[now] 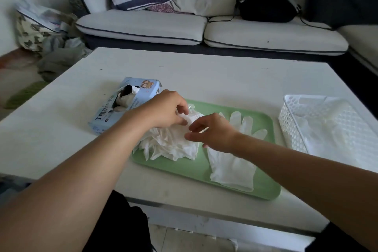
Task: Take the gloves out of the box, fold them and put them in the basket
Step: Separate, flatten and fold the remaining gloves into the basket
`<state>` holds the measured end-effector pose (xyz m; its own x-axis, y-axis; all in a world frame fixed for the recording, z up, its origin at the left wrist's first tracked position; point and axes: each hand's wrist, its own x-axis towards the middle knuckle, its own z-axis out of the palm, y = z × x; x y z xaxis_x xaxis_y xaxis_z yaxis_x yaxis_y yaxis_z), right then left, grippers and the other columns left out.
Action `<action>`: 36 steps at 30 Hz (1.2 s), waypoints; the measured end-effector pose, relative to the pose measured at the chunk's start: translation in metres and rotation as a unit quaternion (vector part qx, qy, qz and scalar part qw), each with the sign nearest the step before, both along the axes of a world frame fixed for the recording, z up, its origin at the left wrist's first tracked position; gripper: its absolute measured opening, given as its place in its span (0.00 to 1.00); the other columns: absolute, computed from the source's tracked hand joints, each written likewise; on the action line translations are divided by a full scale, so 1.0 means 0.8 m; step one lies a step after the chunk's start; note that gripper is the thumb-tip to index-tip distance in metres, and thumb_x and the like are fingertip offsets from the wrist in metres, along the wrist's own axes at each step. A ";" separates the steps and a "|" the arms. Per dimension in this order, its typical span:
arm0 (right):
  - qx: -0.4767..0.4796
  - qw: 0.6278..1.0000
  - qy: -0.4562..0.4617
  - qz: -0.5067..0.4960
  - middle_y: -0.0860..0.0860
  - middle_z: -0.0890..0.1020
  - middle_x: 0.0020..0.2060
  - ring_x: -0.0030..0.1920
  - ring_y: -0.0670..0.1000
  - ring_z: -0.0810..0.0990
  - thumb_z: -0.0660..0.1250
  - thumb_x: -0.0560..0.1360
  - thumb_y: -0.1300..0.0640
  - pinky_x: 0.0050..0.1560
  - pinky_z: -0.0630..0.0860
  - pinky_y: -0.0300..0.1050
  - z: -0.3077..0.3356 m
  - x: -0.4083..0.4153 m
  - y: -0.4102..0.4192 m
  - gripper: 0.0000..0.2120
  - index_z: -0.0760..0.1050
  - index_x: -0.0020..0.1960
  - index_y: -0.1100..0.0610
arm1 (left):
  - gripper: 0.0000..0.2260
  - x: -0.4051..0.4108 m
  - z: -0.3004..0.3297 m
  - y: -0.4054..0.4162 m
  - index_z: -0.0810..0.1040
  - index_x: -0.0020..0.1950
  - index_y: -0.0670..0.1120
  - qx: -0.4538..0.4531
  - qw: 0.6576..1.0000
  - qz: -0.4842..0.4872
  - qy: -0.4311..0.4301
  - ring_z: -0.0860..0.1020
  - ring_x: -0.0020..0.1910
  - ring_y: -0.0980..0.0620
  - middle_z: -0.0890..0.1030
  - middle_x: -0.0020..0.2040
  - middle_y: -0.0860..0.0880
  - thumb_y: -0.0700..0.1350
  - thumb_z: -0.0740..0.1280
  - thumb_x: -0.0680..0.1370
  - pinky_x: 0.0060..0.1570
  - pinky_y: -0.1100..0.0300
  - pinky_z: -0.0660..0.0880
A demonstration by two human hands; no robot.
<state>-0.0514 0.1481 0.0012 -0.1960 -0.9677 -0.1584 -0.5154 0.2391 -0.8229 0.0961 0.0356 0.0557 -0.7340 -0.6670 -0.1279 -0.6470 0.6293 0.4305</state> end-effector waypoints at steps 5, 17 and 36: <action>0.014 0.993 -0.069 -0.091 0.52 0.84 0.42 0.44 0.56 0.85 0.78 0.71 0.56 0.44 0.84 0.50 -0.005 0.017 -0.021 0.08 0.82 0.48 0.57 | 0.19 -0.001 -0.005 -0.008 0.81 0.61 0.50 0.011 1.000 -0.005 0.004 0.79 0.50 0.55 0.79 0.54 0.53 0.48 0.80 0.72 0.44 0.67 0.74; 0.065 0.945 -0.285 -0.146 0.52 0.82 0.36 0.30 0.47 0.78 0.75 0.74 0.60 0.35 0.75 0.40 -0.001 -0.012 -0.021 0.05 0.80 0.45 0.60 | 0.15 0.009 -0.016 -0.020 0.75 0.49 0.48 -0.046 0.999 0.001 0.017 0.74 0.39 0.58 0.79 0.41 0.53 0.36 0.78 0.72 0.37 0.61 0.70; -0.090 0.856 -0.466 -0.207 0.59 0.82 0.41 0.37 0.54 0.85 0.66 0.78 0.66 0.43 0.85 0.46 0.151 -0.096 0.068 0.02 0.77 0.47 0.63 | 0.32 -0.039 0.046 0.047 0.76 0.68 0.57 0.152 0.956 -0.022 0.250 0.75 0.64 0.60 0.76 0.65 0.59 0.62 0.74 0.65 0.58 0.63 0.73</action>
